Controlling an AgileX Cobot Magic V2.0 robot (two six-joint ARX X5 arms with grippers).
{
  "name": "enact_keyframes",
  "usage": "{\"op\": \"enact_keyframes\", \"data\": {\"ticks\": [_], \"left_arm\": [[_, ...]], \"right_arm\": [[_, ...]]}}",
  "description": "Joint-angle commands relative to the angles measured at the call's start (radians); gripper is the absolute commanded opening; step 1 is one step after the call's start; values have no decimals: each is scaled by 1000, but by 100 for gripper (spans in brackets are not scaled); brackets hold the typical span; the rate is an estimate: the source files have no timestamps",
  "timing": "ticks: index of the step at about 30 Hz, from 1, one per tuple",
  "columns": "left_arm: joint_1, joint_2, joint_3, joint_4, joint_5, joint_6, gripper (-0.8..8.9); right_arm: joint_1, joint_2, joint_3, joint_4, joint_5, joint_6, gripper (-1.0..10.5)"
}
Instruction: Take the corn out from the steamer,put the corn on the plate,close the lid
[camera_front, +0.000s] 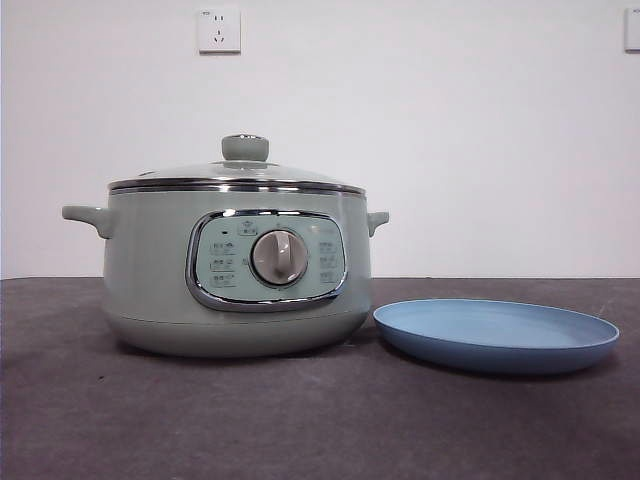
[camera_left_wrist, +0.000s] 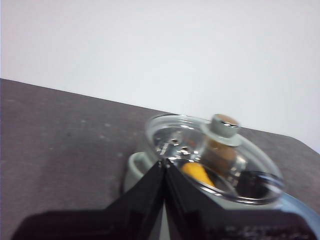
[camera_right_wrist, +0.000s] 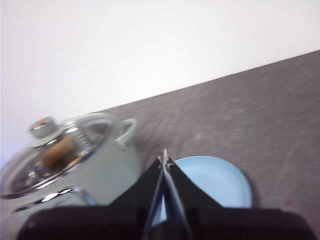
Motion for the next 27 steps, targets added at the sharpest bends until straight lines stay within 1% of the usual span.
{"op": "enact_keyframes", "data": {"ticks": [1,4,7,11,14,17,20,23,27], "left_arm": [[1,44,70,-32,56,-9,-7],[1,115,162,-88,123,4,-7],[1,195,255,-161,181,50,-7],[1,301,369,-276,257,119,-7],[1,375,443,-361,318,169,-7],[1,441,506,-433,367,215,-7],[0,491,557,-502,396,254,-7],[0,528,594,-566,413,289,-8],[0,551,615,-589,412,302,-3]], "right_arm": [[-2,87,84,-28,-61,1,-11],[-1,203,195,-92,-147,-52,-11],[-1,324,319,-187,-252,-116,-11],[2,481,495,-364,-352,-232,-11],[14,583,614,-501,-403,-325,-11],[29,668,715,-626,-429,-407,-11],[46,728,785,-728,-430,-465,-11],[65,766,823,-813,-430,-506,-11],[82,775,826,-830,-427,-517,4]]}}
